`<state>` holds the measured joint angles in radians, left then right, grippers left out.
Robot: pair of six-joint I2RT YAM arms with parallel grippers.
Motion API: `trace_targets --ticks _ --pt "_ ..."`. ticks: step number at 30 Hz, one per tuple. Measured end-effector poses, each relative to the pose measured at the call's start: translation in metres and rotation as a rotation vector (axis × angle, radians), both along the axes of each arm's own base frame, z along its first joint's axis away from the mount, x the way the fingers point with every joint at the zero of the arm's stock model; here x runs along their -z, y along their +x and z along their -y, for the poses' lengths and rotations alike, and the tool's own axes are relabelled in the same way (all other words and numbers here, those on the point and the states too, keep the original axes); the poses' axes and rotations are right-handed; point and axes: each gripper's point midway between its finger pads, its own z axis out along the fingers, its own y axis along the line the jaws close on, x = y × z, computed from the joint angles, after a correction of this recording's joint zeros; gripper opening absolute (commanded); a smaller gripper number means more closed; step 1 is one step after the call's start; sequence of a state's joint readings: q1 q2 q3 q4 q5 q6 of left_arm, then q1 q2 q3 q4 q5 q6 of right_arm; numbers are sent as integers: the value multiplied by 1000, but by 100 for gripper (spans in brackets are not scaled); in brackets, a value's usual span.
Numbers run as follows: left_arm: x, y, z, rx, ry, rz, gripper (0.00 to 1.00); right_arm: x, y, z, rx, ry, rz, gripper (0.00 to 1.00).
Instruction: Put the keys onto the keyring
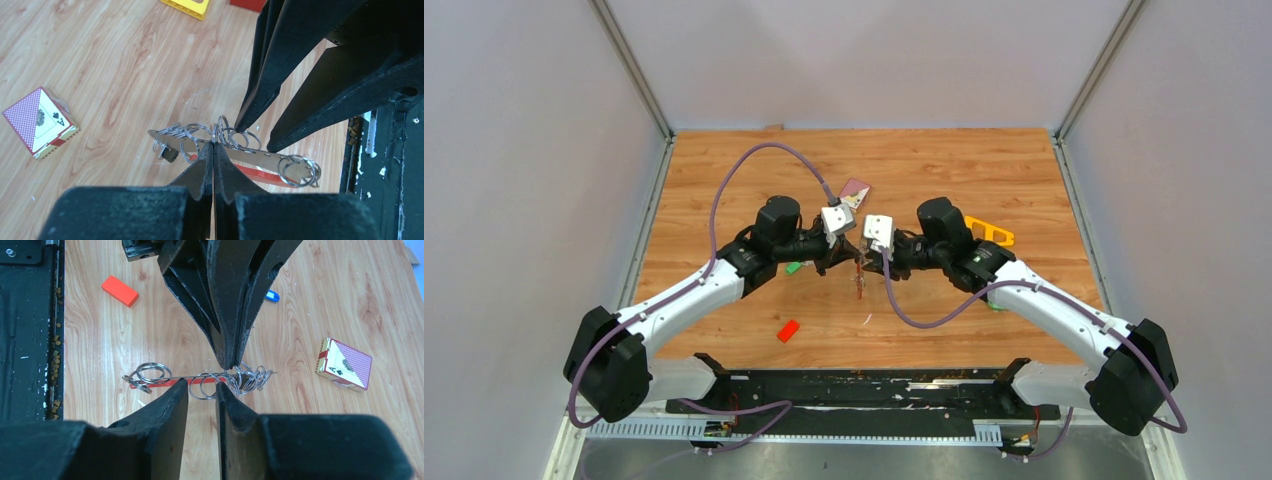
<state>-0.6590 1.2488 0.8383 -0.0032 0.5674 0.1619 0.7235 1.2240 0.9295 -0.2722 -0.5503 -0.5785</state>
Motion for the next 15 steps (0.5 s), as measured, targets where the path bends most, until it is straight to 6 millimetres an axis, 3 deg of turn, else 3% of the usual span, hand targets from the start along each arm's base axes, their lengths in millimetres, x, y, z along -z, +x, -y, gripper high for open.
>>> trace_targets --ticks 4,15 --pt "0 0 0 0 0 0 0 1 0 0 -6 -5 11 36" --pt "0 0 0 0 0 0 0 16 -14 10 -69 -67 12 36"
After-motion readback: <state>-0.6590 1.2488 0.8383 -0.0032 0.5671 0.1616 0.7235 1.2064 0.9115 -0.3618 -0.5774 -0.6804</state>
